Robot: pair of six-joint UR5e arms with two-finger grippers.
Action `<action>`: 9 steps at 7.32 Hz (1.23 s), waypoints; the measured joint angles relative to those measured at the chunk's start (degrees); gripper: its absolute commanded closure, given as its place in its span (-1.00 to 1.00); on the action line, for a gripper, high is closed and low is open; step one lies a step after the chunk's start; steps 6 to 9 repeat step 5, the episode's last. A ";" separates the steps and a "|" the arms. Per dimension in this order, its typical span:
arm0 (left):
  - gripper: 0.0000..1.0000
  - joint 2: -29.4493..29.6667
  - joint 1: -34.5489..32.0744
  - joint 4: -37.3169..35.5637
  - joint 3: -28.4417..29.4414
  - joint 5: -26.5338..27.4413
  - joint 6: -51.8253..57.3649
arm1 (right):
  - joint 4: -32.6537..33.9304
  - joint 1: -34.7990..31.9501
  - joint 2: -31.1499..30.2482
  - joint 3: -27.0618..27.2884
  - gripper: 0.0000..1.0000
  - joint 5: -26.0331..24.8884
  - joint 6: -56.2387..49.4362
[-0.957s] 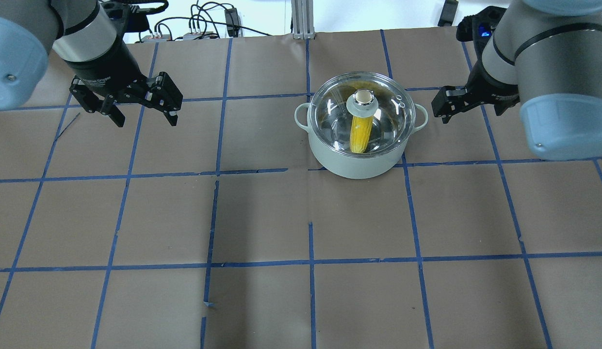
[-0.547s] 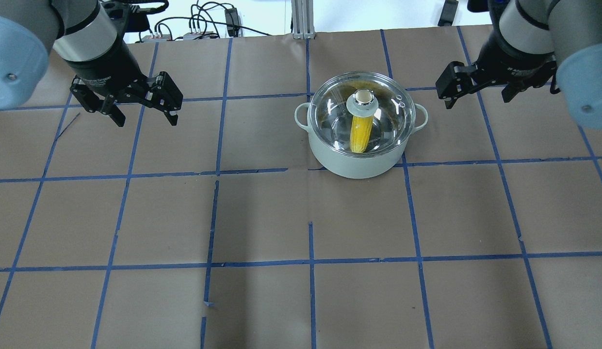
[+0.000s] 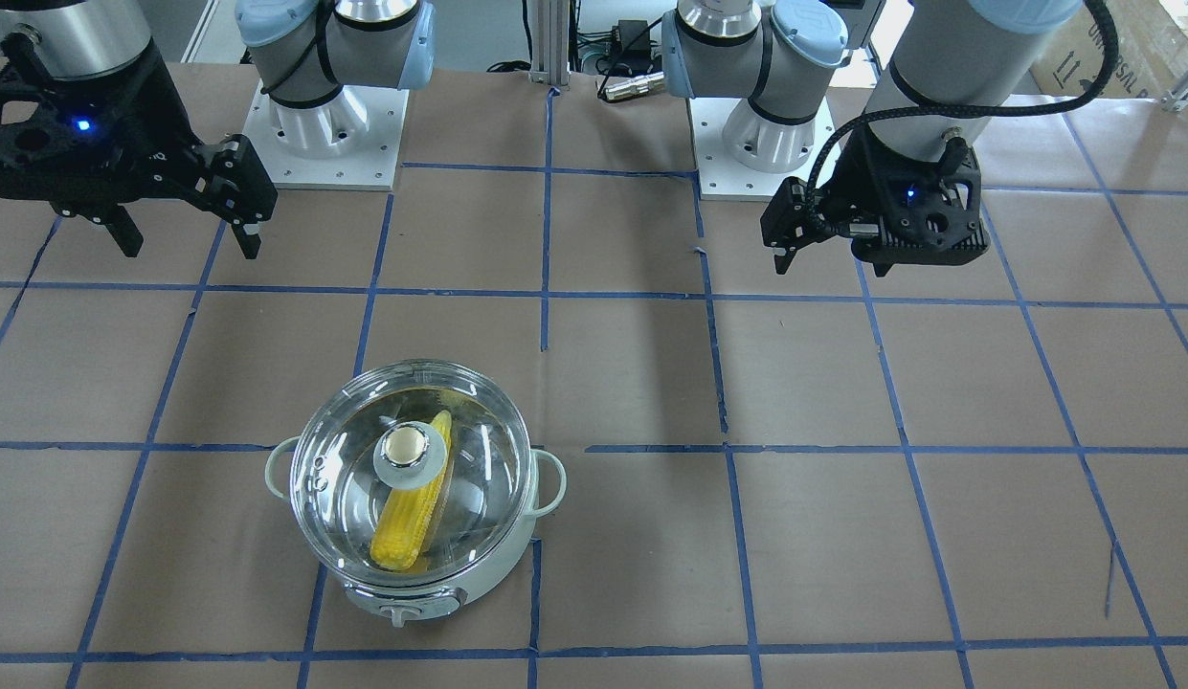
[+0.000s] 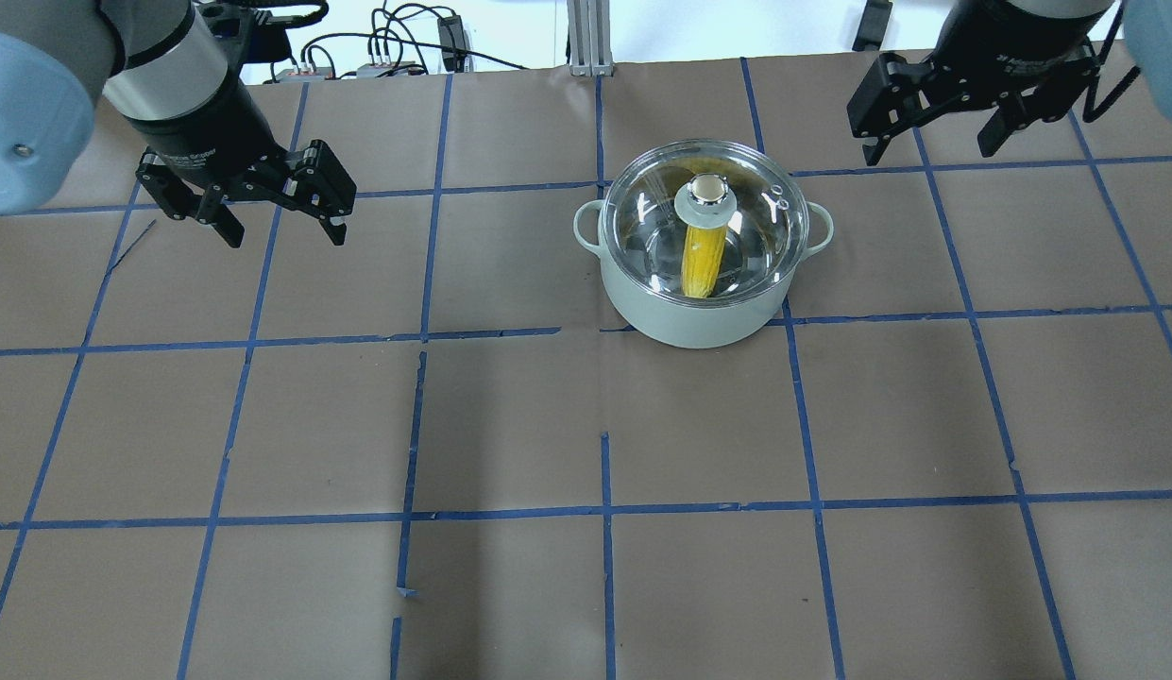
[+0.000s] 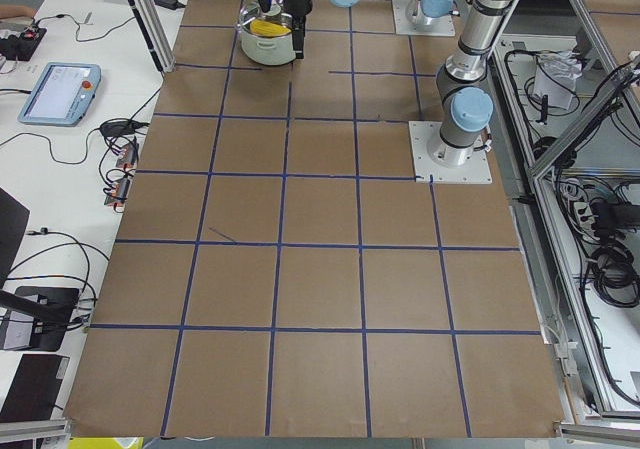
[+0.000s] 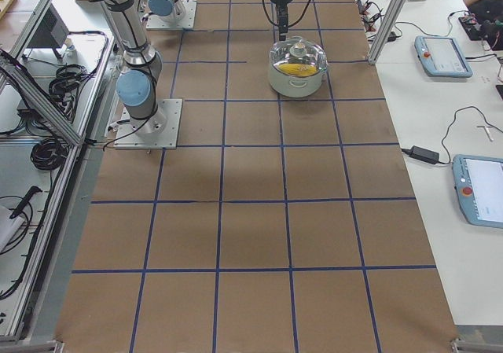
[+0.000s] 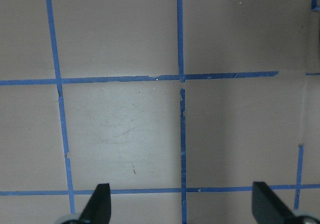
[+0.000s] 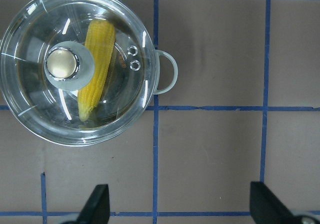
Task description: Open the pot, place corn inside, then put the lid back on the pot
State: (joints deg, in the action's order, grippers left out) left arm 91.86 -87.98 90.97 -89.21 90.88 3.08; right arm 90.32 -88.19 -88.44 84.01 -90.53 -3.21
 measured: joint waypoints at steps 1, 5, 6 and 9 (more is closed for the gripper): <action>-1.00 0.04 0.00 0.00 0.00 0.00 0.00 | -0.48 -1.03 0.33 -0.22 -0.99 0.00 0.32; -1.00 0.05 0.00 0.00 -0.04 0.00 -0.01 | -1.66 -2.11 0.26 0.80 -0.99 0.08 0.52; -1.00 0.05 0.00 0.00 -0.04 0.00 -0.01 | -1.66 -2.11 0.26 0.80 -0.99 0.08 0.52; -1.00 0.05 0.00 0.00 -0.04 0.00 -0.01 | -1.66 -2.11 0.26 0.80 -0.99 0.08 0.52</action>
